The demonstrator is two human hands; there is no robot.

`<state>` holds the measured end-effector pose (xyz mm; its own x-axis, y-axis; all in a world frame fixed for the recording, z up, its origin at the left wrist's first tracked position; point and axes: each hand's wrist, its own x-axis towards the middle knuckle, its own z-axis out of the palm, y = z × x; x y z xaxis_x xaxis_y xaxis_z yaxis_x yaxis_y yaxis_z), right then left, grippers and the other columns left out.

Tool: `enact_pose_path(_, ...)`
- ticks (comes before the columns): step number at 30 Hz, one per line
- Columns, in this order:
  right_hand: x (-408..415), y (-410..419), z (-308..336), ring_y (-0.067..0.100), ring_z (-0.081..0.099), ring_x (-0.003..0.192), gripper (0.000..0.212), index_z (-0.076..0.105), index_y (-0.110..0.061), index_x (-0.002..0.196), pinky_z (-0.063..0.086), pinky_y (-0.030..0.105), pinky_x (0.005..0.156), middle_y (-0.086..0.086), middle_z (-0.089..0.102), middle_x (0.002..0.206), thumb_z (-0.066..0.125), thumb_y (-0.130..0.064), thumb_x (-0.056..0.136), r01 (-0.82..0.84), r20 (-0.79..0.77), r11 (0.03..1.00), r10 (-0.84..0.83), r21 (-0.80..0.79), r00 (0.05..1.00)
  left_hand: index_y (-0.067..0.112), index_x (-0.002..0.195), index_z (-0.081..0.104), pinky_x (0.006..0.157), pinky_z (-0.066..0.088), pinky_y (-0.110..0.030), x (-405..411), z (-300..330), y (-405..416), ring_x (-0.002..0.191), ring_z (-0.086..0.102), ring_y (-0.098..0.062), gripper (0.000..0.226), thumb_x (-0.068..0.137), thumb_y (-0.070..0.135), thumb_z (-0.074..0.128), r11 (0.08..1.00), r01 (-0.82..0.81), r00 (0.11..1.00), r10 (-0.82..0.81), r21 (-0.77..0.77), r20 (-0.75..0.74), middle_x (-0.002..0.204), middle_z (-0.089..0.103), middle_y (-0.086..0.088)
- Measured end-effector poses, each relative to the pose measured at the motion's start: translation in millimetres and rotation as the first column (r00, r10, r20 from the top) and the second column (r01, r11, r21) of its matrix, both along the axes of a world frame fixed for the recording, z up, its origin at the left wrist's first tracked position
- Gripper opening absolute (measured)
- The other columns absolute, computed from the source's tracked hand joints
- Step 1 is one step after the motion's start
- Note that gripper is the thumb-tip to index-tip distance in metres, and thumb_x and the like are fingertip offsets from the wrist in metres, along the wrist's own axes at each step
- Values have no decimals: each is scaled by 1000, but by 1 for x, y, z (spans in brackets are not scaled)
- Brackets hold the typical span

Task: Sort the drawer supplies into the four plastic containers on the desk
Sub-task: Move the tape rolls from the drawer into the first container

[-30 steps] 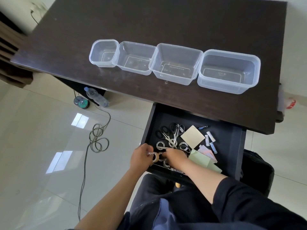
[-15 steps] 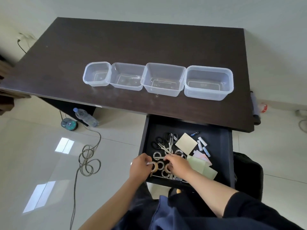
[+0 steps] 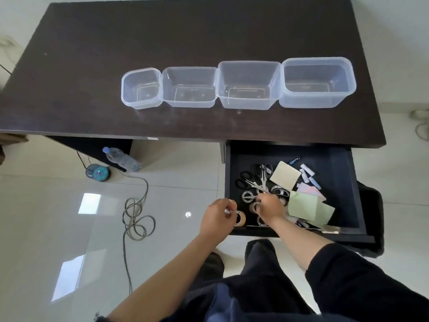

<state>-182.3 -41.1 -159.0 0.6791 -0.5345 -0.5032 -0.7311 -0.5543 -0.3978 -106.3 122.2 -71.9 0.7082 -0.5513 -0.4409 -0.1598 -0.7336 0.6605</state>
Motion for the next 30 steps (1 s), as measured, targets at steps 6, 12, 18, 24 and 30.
enact_pose_path(6, -8, 7, 26, 21, 59, 73, 17, 70, -18, 80, 47, 31, 61, 1, 67, 77, 55, -11, 82, 163, 83, 986, -164, 19, 983, 23, 88, 59, 64, 53, -17, 21, 0, 21, 83, 65, -11, 7, 88, 17, 62, 1000, 25, 1000, -25, -17, -14, 102, 64, 3)
enact_pose_path(12, 26, 36, 74, 14, 56, 73, 11, 71, -14, 90, 39, 24, 60, 0, 67, 86, 63, -13, 83, 151, 323, 988, -147, 11, 935, 17, 87, 59, 63, 53, -22, 58, 15, 39, 81, 65, -14, 2, 88, 16, 61, 996, -15, 999, 19, -90, 45, 99, 64, 2)
enact_pose_path(18, 102, 73, 111, 11, 58, 75, 10, 70, -15, 88, 47, 22, 66, -6, 62, 86, 61, -12, 85, 8, 471, 998, -40, 70, 881, 14, 88, 60, 66, 57, -36, 106, 28, 67, 79, 66, -16, 4, 87, 17, 59, 980, -147, 983, 160, -132, 92, 97, 63, 1)
enact_pose_path(24, 192, 94, 140, 9, 56, 69, 11, 70, -16, 88, 49, 26, 66, -9, 62, 84, 62, -11, 83, -84, 582, 992, 17, 89, 813, 13, 87, 61, 62, 49, -25, 178, 49, 85, 73, 63, -12, 4, 84, 14, 59, 960, -225, 948, 255, -164, 189, 93, 63, 3)
enact_pose_path(30, 289, 81, 170, 16, 62, 74, 5, 67, -16, 87, 53, 32, 65, -4, 66, 79, 64, -16, 83, -70, 658, 997, 33, 31, 753, 14, 85, 60, 65, 49, -27, 278, 80, 77, 78, 64, -16, 4, 82, 14, 60, 960, -192, 916, 250, -204, 313, 96, 61, 1)
